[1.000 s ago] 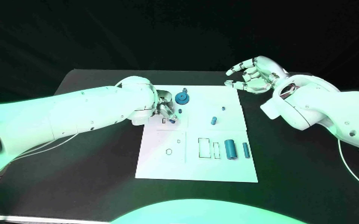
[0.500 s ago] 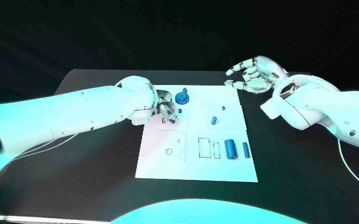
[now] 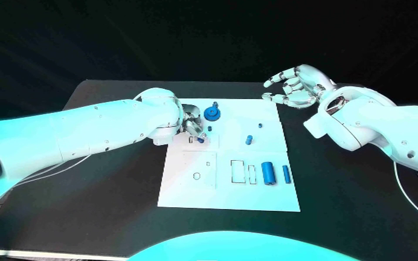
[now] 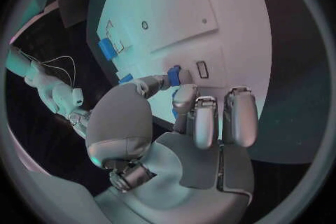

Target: Assemble the parts on the task board

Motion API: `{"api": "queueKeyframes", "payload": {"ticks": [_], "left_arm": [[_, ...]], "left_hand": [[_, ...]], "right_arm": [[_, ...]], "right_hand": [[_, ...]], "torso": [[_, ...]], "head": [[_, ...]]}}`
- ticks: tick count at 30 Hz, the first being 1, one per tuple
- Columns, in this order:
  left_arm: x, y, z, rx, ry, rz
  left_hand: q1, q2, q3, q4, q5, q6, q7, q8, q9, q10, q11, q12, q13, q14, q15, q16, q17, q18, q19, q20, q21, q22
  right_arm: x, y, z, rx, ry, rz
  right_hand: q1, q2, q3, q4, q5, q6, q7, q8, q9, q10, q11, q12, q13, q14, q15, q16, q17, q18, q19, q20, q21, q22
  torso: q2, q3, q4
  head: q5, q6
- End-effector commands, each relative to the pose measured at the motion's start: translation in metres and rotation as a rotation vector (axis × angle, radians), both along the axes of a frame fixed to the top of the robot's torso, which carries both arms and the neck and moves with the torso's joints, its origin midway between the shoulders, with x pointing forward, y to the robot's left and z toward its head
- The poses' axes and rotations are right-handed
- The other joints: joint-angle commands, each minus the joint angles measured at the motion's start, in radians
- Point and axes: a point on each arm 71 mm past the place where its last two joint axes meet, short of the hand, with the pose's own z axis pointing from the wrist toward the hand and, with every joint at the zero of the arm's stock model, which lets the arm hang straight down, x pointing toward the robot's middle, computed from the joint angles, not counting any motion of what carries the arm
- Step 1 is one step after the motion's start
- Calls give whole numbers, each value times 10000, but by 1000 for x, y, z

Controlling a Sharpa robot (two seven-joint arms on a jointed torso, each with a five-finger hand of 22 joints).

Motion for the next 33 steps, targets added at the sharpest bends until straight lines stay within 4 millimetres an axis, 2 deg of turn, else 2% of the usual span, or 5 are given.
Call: {"api": "queueKeyframes", "payload": {"ticks": [1, 9, 17, 21, 33], "left_arm": [[-5, 0, -8, 195, 431, -211], [-5, 0, -8, 206, 455, -230], [-5, 0, -8, 182, 426, -215], [-5, 0, -8, 170, 409, -202], [-4, 1, -8, 141, 350, -138]], "left_hand": [[-71, 36, -90, 32, -33, 289, -257, 13, 14, 102, 4, 55, 29, 1039, -47, 38, 2633, -118, 42, 3, 5, 9], [-121, 31, -292, 157, -39, 334, -271, 8, 18, 126, -8, 86, 69, 1039, -53, 38, 2633, -121, 52, -3, 5, 21], [-295, 12, -1033, 617, -60, 442, -295, -16, 27, 152, -26, 110, 109, 1039, -69, 38, 2633, -125, 71, -21, -5, 38], [-412, 57, -1496, 1000, -60, 486, -297, -51, 22, 169, -27, 133, 148, 1039, -72, 38, 2633, -127, 83, -27, -8, 51], [-405, 89, -1737, 1191, -53, 500, -300, -72, 23, 174, -29, 141, 163, 1039, -74, 38, 2633, -128, 87, -30, -13, 55]], "right_arm": [[0, 0, 0, -43, -51, 81], [0, 0, 0, -43, -49, 78], [0, 0, -1, -43, -46, 82], [0, 0, -1, -36, -50, 81], [0, 0, -1, -15, -48, 66]], "right_hand": [[-65, 12, -36, -19, 40, -25, -32, 39, -17, -49, 5, -50, 869, 814, 15, -69, 1778, 114, -55, -16, -65, 1010], [-65, 12, -36, -19, 40, -25, -32, 39, -17, -49, 5, -50, 869, 814, 15, -69, 1778, 114, -55, -16, -65, 1010], [-67, 9, -37, -20, 41, -26, -33, 44, -18, -53, 5, -54, 865, 808, 15, -81, 1757, 119, -65, -17, -89, 995], [-74, 8, -40, -17, 37, -26, -33, 46, -19, -59, 5, -60, 858, 804, 15, -89, 1745, 121, -69, -17, -100, 989], [-125, 11, -59, 3, -20, -28, -32, 54, -21, -72, 6, -73, 843, 803, 15, -94, 1739, 126, -77, -18, -123, 977]], "torso": [[5, 0, -3], [-4, -2, 1], [-3, -5, 0], [2, -3, -5], [1, -1, 3]], "head": [[-9, -7], [-12, -13], [-12, 0], [-13, 5], [-15, 8]]}}
